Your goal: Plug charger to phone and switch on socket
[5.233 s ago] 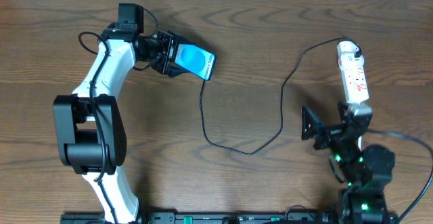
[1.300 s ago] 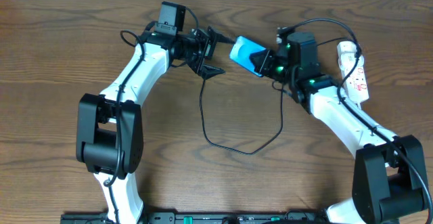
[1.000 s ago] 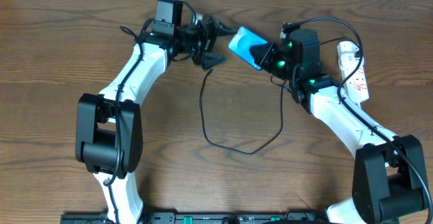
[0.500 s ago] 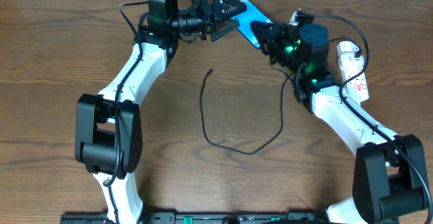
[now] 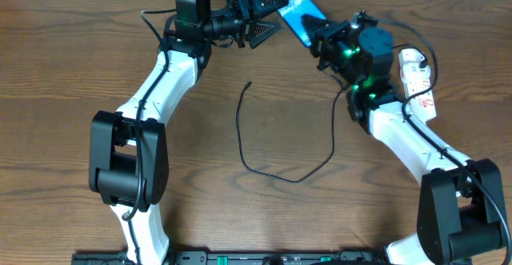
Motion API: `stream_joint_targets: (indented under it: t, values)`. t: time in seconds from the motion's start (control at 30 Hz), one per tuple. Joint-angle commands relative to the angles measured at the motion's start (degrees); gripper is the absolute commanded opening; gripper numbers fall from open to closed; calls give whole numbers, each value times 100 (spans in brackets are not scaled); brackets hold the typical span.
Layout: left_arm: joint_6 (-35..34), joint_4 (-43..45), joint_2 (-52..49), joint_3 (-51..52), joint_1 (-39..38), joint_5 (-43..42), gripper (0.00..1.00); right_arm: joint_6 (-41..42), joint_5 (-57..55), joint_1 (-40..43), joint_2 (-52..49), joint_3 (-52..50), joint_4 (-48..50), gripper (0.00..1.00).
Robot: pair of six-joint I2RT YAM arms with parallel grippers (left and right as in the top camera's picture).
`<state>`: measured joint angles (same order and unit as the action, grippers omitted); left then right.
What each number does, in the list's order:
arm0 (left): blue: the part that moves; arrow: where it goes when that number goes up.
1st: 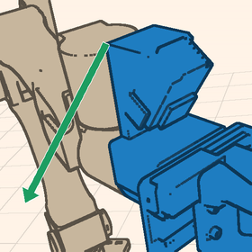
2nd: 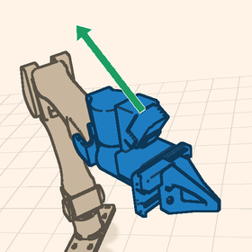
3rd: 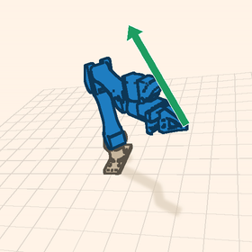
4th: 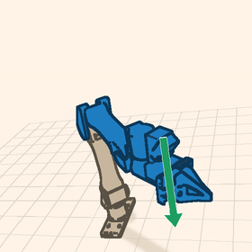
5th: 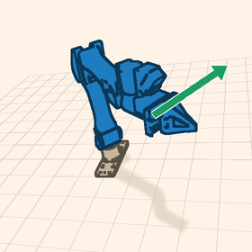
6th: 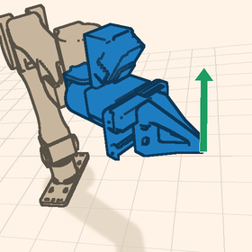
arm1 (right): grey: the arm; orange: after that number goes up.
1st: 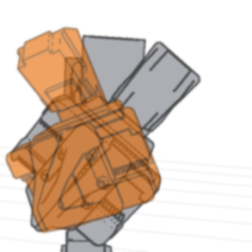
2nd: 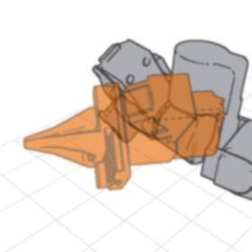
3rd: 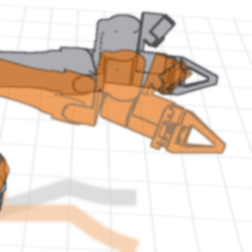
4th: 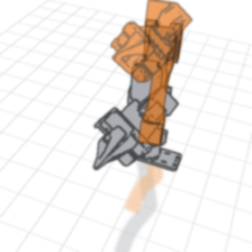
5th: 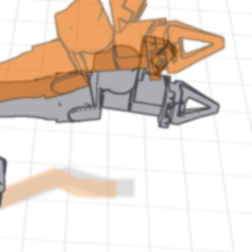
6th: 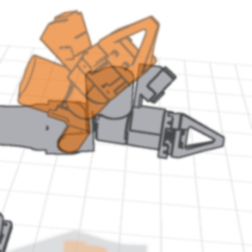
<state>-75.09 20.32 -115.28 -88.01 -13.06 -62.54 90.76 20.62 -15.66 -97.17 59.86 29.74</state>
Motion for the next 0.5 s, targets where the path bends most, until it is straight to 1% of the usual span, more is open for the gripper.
stream_joint_targets:
  t: [0.0, 0.1, 0.2, 0.33, 0.47]
  values:
    - [-199, 15, 107, -61, 13, 138, 77, 114, -332, -254, 42, 111, 46, 2]
    - [-201, 15, 107, -61, 13, 138, 72, 109, -662, -446, 42, 111, 46, 1]
    - [-247, 15, 107, -61, 13, 136, 70, 85, -855, -619, 42, 111, -35, 2]
    - [-442, 17, 107, -61, 13, 133, 65, -61, -940, -723, 42, 111, -273, 1]
    - [-455, 15, 107, -61, 13, 136, 61, -59, -935, -728, 42, 111, -343, 1]
